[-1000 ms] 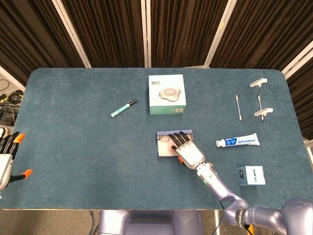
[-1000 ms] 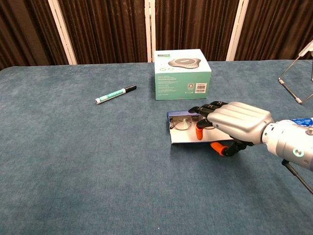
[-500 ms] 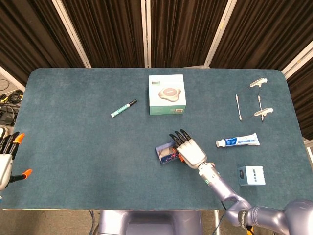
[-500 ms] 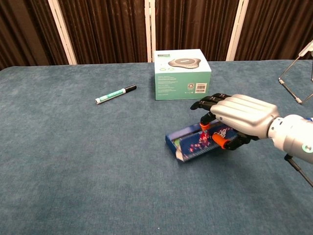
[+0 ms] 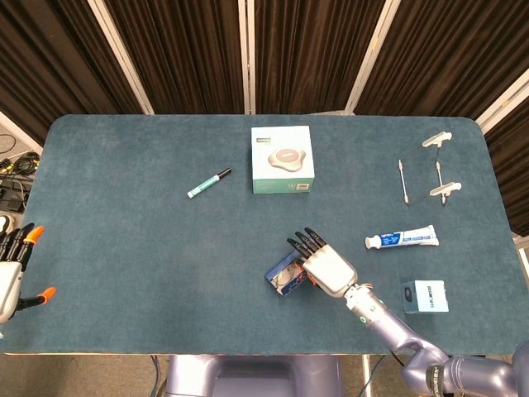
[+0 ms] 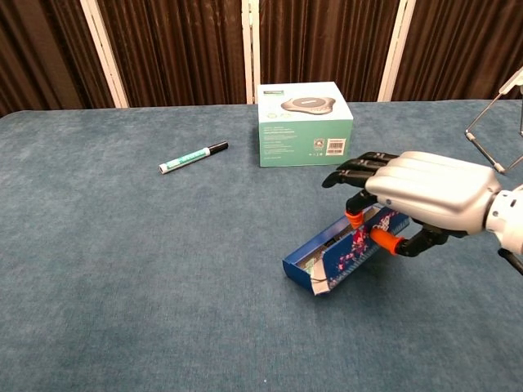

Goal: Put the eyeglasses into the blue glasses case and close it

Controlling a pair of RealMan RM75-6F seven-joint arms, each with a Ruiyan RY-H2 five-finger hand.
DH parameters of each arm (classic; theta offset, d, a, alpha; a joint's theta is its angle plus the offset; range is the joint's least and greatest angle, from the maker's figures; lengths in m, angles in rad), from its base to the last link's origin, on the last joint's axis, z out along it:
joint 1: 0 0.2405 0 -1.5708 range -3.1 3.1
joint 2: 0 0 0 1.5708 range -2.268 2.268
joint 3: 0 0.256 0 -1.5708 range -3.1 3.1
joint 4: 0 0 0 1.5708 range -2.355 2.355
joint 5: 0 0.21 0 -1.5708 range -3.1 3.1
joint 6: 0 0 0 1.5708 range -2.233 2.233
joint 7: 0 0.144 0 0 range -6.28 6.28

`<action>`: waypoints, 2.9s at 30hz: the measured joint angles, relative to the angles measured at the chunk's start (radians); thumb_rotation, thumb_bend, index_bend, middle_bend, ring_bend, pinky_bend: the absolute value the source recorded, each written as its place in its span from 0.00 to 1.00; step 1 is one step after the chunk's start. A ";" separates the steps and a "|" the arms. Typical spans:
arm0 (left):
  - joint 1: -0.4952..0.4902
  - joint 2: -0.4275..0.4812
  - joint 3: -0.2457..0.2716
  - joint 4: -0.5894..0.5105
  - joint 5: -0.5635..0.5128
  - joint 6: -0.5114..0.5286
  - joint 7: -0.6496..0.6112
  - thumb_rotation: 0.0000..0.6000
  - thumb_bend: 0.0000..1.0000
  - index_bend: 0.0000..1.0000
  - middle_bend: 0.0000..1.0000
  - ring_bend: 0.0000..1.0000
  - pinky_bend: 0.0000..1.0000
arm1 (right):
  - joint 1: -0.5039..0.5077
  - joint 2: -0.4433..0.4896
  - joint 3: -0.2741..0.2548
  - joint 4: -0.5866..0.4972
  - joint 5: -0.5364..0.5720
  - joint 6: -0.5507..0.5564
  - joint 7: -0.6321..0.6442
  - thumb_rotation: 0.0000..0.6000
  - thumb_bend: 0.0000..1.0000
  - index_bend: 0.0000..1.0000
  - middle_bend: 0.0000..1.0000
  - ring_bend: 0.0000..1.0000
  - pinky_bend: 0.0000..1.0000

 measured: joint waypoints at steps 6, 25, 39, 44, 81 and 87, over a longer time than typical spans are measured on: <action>-0.004 -0.003 -0.001 0.003 -0.005 -0.008 0.005 1.00 0.00 0.00 0.00 0.00 0.00 | 0.032 -0.036 0.028 0.015 0.039 -0.061 -0.091 1.00 0.48 0.63 0.09 0.00 0.00; -0.007 -0.004 -0.004 0.008 -0.016 -0.017 0.003 1.00 0.00 0.00 0.00 0.00 0.00 | 0.031 -0.129 0.071 0.082 0.067 0.005 -0.166 1.00 0.01 0.05 0.00 0.00 0.00; -0.009 -0.008 -0.003 0.006 -0.015 -0.017 0.013 1.00 0.00 0.00 0.00 0.00 0.00 | 0.041 0.031 0.092 -0.147 0.177 -0.114 -0.154 1.00 0.00 0.00 0.00 0.00 0.00; -0.008 -0.009 -0.002 0.003 -0.015 -0.015 0.020 1.00 0.00 0.00 0.00 0.00 0.00 | 0.083 0.073 0.073 -0.162 0.249 -0.229 -0.168 1.00 0.00 0.00 0.00 0.00 0.00; -0.011 -0.007 -0.005 0.007 -0.025 -0.021 0.009 1.00 0.00 0.00 0.00 0.00 0.00 | 0.115 0.001 0.019 -0.036 0.159 -0.209 -0.076 1.00 0.13 0.00 0.00 0.00 0.00; 0.001 0.005 -0.003 0.002 -0.004 0.007 -0.017 1.00 0.00 0.00 0.00 0.00 0.00 | 0.065 0.096 0.012 -0.150 0.139 -0.101 -0.098 1.00 0.11 0.00 0.00 0.00 0.00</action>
